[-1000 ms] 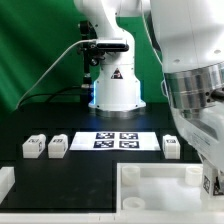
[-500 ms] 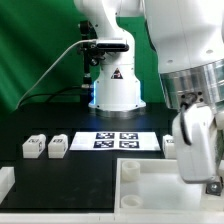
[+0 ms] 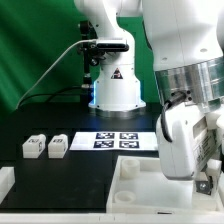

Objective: Assemble one leg

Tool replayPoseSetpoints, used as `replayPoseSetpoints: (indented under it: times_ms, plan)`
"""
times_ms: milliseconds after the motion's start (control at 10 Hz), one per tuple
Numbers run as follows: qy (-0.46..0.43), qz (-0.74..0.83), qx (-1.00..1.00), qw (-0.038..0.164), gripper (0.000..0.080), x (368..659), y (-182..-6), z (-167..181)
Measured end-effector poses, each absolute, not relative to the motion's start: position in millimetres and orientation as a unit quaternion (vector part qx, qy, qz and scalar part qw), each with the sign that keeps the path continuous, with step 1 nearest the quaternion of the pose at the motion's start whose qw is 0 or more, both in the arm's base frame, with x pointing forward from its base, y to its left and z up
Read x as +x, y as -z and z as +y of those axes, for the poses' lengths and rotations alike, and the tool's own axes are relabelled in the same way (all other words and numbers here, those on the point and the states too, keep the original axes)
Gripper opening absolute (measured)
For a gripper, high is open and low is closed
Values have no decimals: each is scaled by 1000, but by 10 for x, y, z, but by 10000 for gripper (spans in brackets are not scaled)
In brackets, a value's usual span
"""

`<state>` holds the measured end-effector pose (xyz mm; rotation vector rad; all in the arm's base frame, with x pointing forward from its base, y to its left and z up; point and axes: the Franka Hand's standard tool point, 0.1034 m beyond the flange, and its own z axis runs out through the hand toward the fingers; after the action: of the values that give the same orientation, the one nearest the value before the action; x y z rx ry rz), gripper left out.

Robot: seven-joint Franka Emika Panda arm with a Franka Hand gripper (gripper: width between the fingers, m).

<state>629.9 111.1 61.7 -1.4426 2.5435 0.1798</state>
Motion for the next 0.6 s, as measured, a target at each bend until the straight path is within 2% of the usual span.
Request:
replayPoseSetpoints:
  times_ms: [100,200,300,400,600]
  plan:
    - [-61,863,-491,106,480,6299,-617,1111]
    - [-61,861,-493,106,591,6298,-624,1125]
    - [-62,855,-503,109,591,6284,-680,1166]
    - [-61,852,-508,113,638,6274,-761,1192]
    - [-59,849,-512,119,646,6288,-853,1222]
